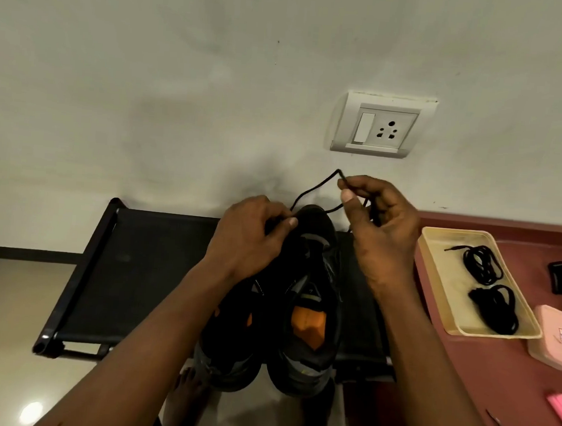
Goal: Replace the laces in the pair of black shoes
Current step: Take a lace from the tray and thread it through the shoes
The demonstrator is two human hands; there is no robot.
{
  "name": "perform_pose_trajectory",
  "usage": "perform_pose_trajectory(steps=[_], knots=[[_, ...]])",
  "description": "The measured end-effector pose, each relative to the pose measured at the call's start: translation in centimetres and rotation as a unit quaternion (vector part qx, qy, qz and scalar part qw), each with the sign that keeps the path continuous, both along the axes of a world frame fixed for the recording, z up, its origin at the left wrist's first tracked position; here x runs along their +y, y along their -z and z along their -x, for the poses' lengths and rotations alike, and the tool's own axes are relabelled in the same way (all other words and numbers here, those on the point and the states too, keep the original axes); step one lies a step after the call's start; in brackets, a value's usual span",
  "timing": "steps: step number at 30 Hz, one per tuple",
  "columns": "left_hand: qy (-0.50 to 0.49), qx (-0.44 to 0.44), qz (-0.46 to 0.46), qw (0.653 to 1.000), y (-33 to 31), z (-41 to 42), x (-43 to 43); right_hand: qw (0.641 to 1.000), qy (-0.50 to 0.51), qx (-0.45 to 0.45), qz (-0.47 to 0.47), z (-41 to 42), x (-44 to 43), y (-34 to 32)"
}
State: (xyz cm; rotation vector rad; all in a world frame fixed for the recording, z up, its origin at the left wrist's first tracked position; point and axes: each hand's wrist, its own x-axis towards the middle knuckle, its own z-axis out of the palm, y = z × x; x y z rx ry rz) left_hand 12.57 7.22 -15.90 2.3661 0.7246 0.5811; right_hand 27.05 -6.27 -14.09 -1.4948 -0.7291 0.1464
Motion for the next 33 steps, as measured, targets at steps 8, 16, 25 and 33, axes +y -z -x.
perform_pose_trajectory(steps=[8, 16, 25, 33], knots=[[-0.14, -0.222, 0.422, 0.868, 0.0, -0.8, 0.7, 0.857, -0.079, -0.18, 0.476, 2.5, 0.9, 2.3], [-0.125, -0.358, 0.599, 0.705, -0.7, -0.6, 0.9, 0.855, -0.005, -0.226, 0.466, 3.3, 1.7, 3.3], [-0.055, -0.239, 0.545, 0.802, 0.0, -0.4, 1.0, 0.946, 0.173, 0.069, 0.264, 0.1, 1.5, 3.2], [-0.035, -0.07, 0.395, 0.915, 1.2, -0.8, 0.2, 0.95, 0.18, 0.146, 0.209, -0.4, 1.0, 3.3]])
